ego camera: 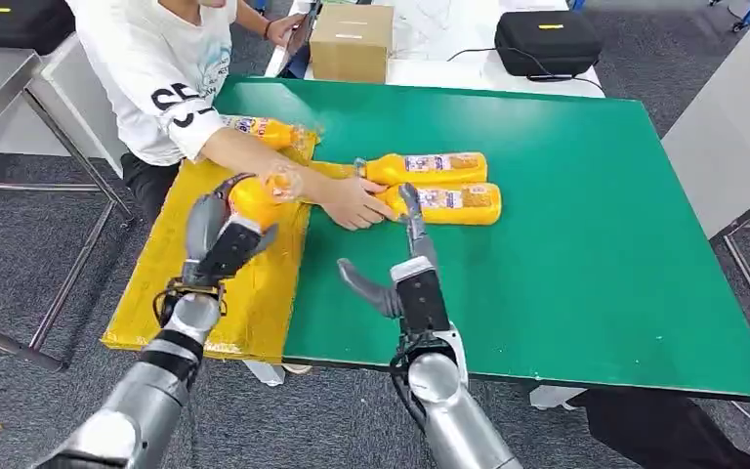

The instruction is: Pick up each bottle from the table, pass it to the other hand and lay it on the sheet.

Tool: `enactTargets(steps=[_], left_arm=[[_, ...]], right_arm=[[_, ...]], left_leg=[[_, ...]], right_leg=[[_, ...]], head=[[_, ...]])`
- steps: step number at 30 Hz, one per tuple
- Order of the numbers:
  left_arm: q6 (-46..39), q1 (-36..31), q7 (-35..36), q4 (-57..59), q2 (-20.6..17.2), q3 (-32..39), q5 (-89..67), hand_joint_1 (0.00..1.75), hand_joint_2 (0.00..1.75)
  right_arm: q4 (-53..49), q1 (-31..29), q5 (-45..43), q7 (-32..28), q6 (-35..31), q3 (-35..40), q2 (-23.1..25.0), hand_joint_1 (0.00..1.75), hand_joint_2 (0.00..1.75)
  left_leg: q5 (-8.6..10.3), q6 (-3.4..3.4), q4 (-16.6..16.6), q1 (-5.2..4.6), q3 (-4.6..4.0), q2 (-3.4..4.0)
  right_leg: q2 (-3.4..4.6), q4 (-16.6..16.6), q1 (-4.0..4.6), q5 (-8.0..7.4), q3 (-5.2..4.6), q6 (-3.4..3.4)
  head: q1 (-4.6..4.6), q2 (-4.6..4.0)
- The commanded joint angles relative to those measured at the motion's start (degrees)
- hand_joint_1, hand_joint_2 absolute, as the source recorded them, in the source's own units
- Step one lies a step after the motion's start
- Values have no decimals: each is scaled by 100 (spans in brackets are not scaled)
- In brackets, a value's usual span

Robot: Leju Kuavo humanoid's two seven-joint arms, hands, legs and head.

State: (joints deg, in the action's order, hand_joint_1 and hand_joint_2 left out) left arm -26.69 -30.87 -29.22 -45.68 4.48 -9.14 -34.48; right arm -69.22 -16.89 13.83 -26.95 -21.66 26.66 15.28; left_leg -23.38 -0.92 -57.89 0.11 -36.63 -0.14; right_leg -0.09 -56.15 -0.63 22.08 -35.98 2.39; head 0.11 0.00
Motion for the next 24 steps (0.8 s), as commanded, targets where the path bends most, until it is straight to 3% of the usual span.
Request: enactTargets(steps=[1, 6, 11, 15, 20, 24], left_arm=[[11, -960, 195, 1665, -667, -418, -1207, 175, 175], [-4, -948, 191, 1662, -647, -421, -1211, 175, 175], [305, -1016, 625, 2407, -1164, -1342, -2576, 175, 175], [558, -978, 775, 2756, -1274, -1630, -2969, 175, 175], [1612, -1054, 1099, 3063, -1411, -2286, -3675, 175, 175], [1996, -1031, 1123, 3152, -1471, -2483, -3850, 175, 175]], right_arm=[[-298, -66, -176, -56, 102, -222, -281, 0, 175], [-297, -63, -176, -58, 102, -216, -275, 0, 175], [-279, -84, -267, -137, 211, -312, -333, 0, 175], [46, -293, -308, -21, 288, -435, -327, 0, 175], [962, -772, -316, 146, 556, -569, -284, 0, 175], [1214, -863, -300, 138, 700, -567, -241, 0, 175]], left_leg=[[-6, 5, 2, 4, 23, 2], [-11, 6, 0, 6, 32, 4], [-13, 8, 4, 5, 43, 11], [-9, 8, 4, 3, 34, 23], [-10, 9, 1, 7, 36, 24], [-9, 6, 7, 4, 46, 21]], right_leg=[[1, 3, 5, 6, 22, -7], [-2, -1, 5, 14, 32, -8], [4, 1, 5, 14, 41, -9], [14, 1, 3, 7, 29, -8], [11, 1, 7, 8, 32, -10], [19, 3, 3, 5, 43, -8]], head=[[0, 0], [2, 0], [2, 0], [2, 0], [2, 0], [2, 0]])
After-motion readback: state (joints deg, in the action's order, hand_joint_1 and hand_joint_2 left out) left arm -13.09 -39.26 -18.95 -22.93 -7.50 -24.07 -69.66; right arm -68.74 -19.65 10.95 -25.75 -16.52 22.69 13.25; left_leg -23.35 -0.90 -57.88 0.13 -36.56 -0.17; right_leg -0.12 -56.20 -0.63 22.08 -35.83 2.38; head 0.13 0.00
